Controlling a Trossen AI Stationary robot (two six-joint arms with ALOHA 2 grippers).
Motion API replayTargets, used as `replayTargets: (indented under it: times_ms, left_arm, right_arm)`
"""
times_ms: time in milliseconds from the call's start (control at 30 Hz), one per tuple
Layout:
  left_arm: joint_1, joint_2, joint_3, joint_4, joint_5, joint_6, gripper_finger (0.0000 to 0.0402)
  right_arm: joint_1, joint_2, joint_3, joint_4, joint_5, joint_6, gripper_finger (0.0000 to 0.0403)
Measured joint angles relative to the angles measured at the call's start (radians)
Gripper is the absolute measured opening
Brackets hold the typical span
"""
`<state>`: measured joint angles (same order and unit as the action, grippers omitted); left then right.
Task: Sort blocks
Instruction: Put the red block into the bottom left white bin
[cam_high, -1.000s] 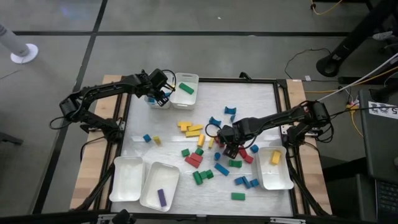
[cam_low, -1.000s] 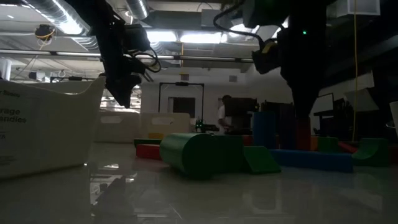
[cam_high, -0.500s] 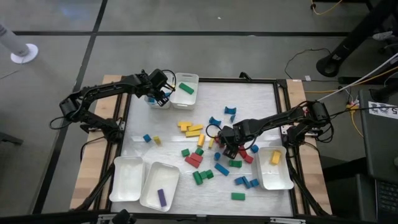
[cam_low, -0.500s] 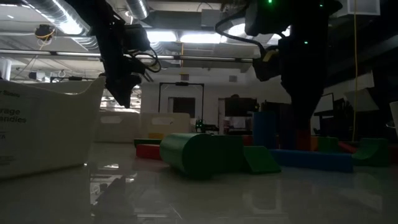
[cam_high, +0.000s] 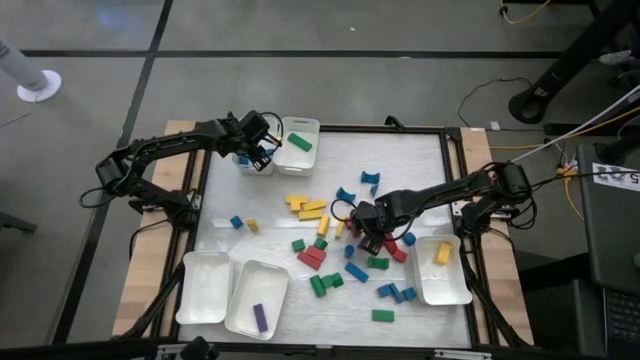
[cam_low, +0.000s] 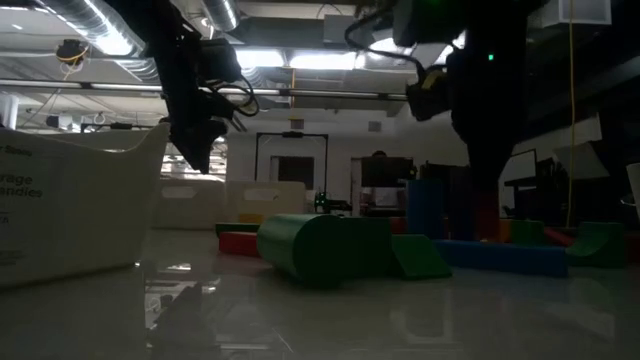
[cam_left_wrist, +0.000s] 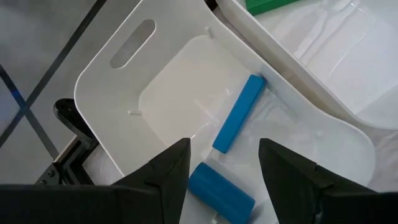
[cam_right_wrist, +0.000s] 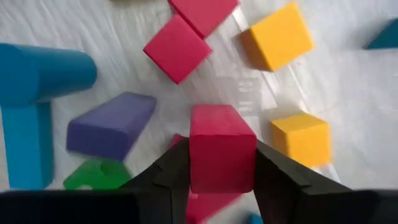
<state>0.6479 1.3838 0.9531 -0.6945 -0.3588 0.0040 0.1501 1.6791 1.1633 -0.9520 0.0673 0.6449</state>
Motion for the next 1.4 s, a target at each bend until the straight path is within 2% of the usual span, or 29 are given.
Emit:
replayTargets:
  times_ms: [333, 433, 600, 800, 900, 1067, 1200, 1400]
  left_arm:
    - [0.0, -0.016, 0.068, -0.005, 0.004, 0.033, 0.018]
    - [-0.001, -0.046, 0.1, -0.008, 0.048, 0.033, 0.018]
    - [-0.032, -0.127, 0.124, -0.031, 0.187, 0.002, 0.018]
    - [-0.134, -0.234, 0.126, -0.026, 0.506, -0.046, 0.018]
    - [-0.208, -0.274, 0.126, -0.004, 0.6, -0.057, 0.018]
    - [-0.365, -0.294, 0.126, 0.093, 0.618, -0.046, 0.018]
    - [-0.468, -0.288, 0.126, 0.157, 0.617, 0.034, 0.018]
    - [-0.563, -0.27, 0.122, 0.193, 0.508, 0.074, 0.018]
  right_arm:
    - [0.0, -0.008, 0.197, -0.236, 0.153, -0.079, 0.0136]
    - [0.0, -0.008, 0.267, -0.268, 0.196, -0.115, 0.0144]
    - [0.0, -0.008, 0.403, -0.302, 0.271, -0.23, 0.0136]
    - [0.0, -0.008, 0.575, -0.264, 0.389, -0.442, 0.0141]
    - [0.0, -0.008, 0.633, -0.198, 0.386, -0.556, 0.0143]
    - [-0.007, -0.009, 0.654, -0.036, 0.347, -0.692, 0.014]
    - [-0.021, -0.009, 0.654, 0.021, 0.254, -0.704, 0.0141]
    - [-0.02, -0.008, 0.654, 0.046, 0.204, -0.651, 0.0143]
